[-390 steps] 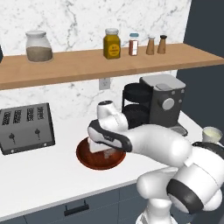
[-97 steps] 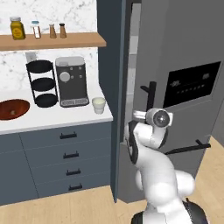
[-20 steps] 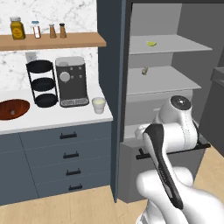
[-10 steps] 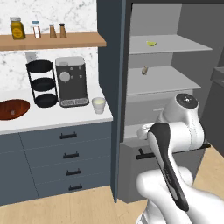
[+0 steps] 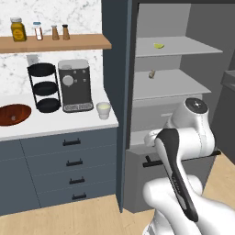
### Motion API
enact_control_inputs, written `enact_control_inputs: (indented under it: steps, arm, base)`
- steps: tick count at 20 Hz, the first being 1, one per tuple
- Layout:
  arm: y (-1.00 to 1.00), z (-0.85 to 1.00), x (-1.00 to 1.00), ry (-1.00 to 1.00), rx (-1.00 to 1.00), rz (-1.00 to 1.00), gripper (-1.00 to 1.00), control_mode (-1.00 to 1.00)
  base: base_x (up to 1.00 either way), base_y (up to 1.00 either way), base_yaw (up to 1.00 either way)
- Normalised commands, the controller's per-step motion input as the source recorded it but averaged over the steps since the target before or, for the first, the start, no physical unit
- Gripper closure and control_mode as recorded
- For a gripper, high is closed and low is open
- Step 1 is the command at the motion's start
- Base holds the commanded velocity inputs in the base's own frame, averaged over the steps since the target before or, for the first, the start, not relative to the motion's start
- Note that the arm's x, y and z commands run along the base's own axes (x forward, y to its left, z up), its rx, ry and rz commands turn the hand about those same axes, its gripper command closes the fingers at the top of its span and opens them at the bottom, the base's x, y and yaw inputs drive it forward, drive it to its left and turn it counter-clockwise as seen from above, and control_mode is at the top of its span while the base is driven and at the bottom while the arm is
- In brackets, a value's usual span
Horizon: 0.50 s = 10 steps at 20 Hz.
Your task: Grab a lemon wedge from the fridge and one ice cube from the ice bowl, and put them in the glass of lemonade.
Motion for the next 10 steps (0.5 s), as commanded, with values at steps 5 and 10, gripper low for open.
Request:
enact_control_inputs:
  steps: [5, 10]
  arm:
    - [0.00, -0.05, -0.10, 0.00, 0.00, 0.00, -1.00, -1.00]
    - [-0.04, -0.01, -0.03, 0.00, 0.00, 0.00, -1.00, 1.00]
  base:
    - [0.00, 0.00, 0.00]
    - [-0.13, -0.26, 0.00]
